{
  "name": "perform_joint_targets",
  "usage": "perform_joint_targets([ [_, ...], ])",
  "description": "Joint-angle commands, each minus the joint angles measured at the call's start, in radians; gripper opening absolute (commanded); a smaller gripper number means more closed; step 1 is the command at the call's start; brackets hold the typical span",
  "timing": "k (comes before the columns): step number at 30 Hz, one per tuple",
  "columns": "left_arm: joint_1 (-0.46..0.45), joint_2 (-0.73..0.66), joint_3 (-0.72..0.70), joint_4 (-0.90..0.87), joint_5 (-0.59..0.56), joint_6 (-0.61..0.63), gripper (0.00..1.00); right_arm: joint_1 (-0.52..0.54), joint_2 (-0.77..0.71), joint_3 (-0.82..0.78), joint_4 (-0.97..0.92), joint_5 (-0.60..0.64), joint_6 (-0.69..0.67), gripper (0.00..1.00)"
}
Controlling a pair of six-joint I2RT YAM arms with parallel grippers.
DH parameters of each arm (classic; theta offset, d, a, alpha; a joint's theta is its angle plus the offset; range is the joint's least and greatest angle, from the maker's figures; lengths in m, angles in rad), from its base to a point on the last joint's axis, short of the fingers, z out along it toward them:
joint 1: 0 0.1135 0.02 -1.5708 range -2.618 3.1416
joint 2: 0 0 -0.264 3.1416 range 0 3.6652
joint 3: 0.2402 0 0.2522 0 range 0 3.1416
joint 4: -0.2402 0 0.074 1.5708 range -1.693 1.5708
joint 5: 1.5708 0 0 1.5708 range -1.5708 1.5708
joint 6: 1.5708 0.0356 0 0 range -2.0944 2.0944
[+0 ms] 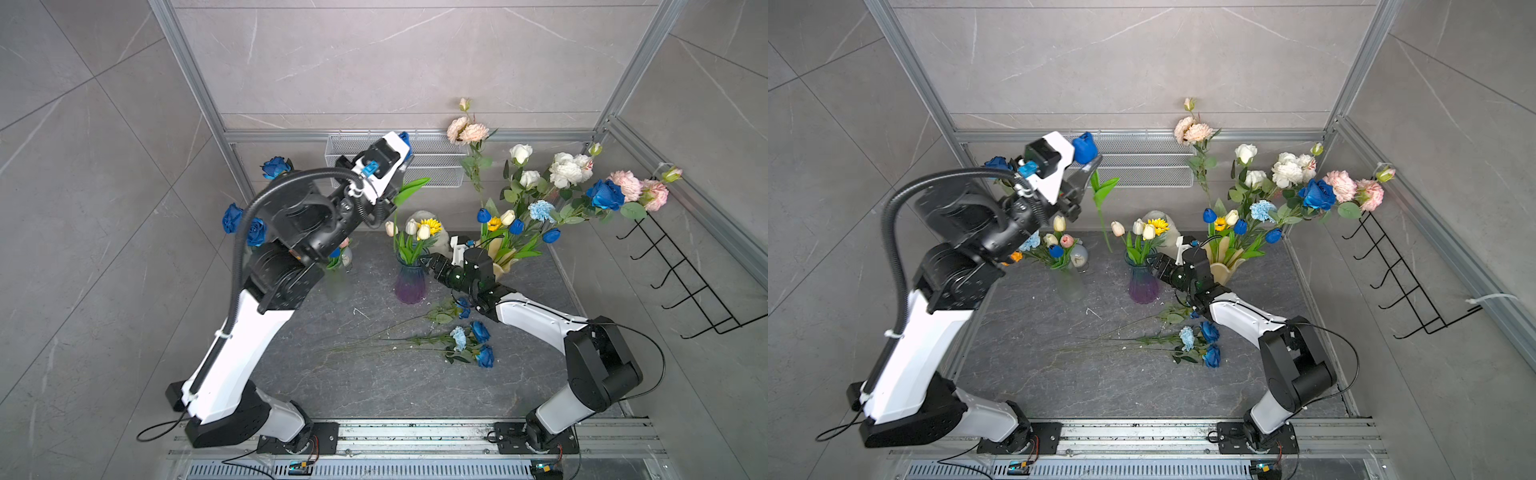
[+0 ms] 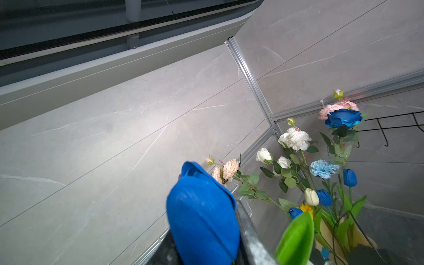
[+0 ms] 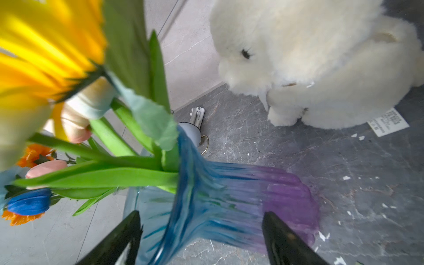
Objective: Pick out blue flowers from the vase
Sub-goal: Pick up the flower from the vase, then place the flower at the center of the board.
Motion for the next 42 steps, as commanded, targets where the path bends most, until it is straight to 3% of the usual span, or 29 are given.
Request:
perform_joint_targets([
  [1,-0.003,-0.120,-0.102,-0.095,-0.003,-0.003,0.30,0.009,-0.110,0.083,-0.080,0.016,-0.051,0.85],
  [11,-0.004,-0.343,-0.460,-0.284,-0.136,-0.032,0.26,0.008,-0.340,0.162,-0.332,0.064,-0.155,0.86],
  [16,-0.021,-0.370,-0.634,-0.320,-0.205,-0.020,0.26,0.008,-0.449,0.169,-0.439,0.095,-0.190,0.86],
  [19,-0.075,-0.368,-0.746,-0.288,-0.304,0.048,0.22,0.008,-0.514,0.163,-0.504,0.124,-0.211,0.86],
  [23,-0.215,-0.324,-0.869,-0.223,-0.477,0.189,0.20,0.008,-0.585,0.145,-0.564,0.158,-0.227,0.87],
  [28,-0.326,-0.244,-0.958,-0.171,-0.508,0.221,0.20,0.008,-0.647,0.110,-0.596,0.177,-0.229,0.87],
  [34,-0.366,-0.080,-1.057,0.023,-0.480,0.244,0.23,0.009,-0.688,0.066,-0.611,0.182,-0.227,0.87],
  [42,-0.366,0.201,-1.023,0.221,-0.436,0.297,0.26,0.008,-0.718,0.063,-0.651,0.198,-0.241,0.87],
])
